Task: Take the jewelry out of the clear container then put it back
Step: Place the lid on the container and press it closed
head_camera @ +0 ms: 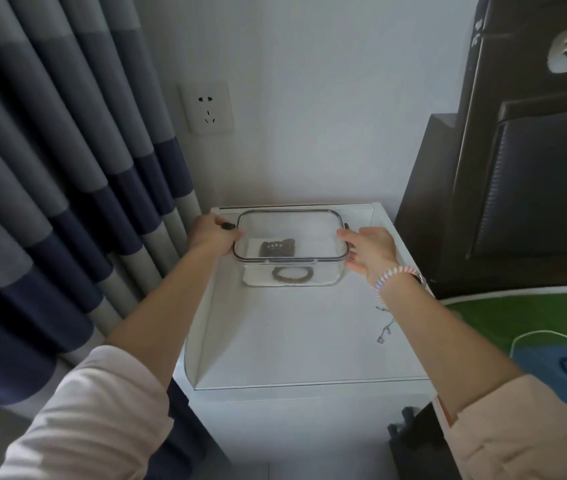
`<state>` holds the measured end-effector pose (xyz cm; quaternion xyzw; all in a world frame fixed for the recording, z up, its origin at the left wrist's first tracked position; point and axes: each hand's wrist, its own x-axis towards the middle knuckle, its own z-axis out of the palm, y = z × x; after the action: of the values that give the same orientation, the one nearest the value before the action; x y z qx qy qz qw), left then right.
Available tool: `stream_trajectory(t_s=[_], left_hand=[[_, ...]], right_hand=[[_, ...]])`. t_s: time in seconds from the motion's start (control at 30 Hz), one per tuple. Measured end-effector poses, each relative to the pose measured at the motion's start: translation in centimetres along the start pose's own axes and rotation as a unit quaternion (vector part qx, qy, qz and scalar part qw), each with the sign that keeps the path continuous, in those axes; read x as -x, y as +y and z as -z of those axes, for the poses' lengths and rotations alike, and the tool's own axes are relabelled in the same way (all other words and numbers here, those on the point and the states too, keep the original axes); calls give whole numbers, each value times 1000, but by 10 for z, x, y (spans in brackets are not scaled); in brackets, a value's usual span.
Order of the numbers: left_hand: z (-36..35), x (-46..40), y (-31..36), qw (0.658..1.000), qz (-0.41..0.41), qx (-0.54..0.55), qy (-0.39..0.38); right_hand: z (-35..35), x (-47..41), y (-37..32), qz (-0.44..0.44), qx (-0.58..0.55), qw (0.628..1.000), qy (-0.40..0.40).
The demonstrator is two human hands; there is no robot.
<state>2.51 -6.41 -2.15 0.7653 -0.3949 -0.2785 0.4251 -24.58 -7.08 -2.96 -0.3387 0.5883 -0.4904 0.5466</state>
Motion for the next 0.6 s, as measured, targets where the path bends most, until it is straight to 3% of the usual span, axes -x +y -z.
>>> stream_trajectory(t_s=[0.1,0.2,0.6], left_hand=[[-10,10,-3,995,-60,-63,45],[-19,16,-6,998,-50,-24,40],[-21,13,-4,995,61,76,-23]], right_hand=[[1,0,1,61,71,993,70],[5,0,2,120,158,973,114],[6,-3,3,102,198,969,103]])
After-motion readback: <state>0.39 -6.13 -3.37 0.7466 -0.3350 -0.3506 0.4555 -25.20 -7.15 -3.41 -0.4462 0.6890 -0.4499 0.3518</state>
